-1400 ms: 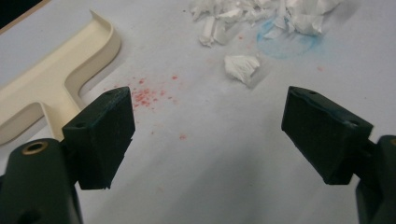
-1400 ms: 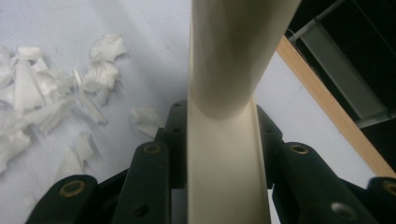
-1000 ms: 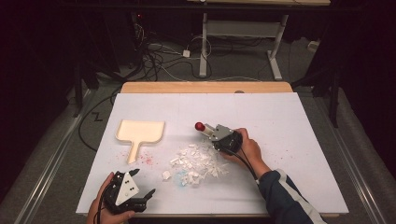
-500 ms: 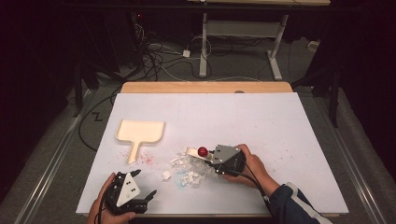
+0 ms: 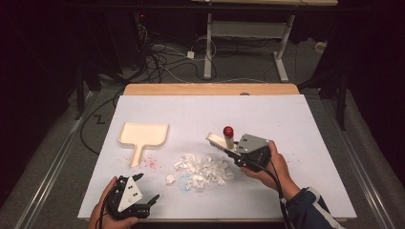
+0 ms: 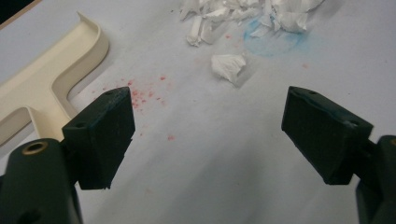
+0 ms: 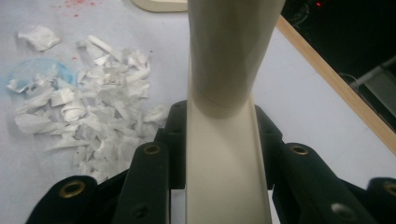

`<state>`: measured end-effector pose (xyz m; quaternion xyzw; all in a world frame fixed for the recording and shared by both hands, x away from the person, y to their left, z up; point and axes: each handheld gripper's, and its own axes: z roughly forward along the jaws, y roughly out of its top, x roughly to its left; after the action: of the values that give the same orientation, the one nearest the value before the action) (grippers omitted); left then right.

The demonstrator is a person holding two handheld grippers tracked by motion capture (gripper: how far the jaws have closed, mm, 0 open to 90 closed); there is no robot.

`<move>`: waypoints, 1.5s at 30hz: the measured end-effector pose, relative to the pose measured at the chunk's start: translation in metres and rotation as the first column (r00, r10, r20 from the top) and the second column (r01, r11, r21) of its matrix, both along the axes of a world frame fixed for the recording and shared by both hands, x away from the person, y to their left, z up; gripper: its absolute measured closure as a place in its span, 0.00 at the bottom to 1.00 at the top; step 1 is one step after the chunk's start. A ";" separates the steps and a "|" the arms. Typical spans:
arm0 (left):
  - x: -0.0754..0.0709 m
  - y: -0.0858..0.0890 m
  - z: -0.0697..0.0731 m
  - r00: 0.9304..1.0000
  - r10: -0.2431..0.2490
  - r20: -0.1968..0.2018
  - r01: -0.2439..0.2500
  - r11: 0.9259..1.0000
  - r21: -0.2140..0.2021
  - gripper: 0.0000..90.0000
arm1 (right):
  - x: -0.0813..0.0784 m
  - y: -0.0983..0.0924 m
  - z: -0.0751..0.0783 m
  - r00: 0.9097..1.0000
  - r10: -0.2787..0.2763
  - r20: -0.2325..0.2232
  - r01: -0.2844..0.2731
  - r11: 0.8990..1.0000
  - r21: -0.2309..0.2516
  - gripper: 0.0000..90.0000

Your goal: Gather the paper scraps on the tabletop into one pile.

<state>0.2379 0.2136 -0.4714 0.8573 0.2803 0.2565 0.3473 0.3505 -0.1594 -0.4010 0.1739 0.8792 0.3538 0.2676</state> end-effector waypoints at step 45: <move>0.000 0.001 0.003 1.000 0.019 0.000 -0.019 1.000 -0.022 0.18 | -0.028 0.037 -0.012 0.989 -0.150 0.008 0.149 0.983 0.105 0.75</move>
<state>0.2376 0.2143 -0.4684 0.8508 0.2914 0.2568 0.3540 0.3225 -0.1224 -0.4134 0.2503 0.8420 0.3793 0.2907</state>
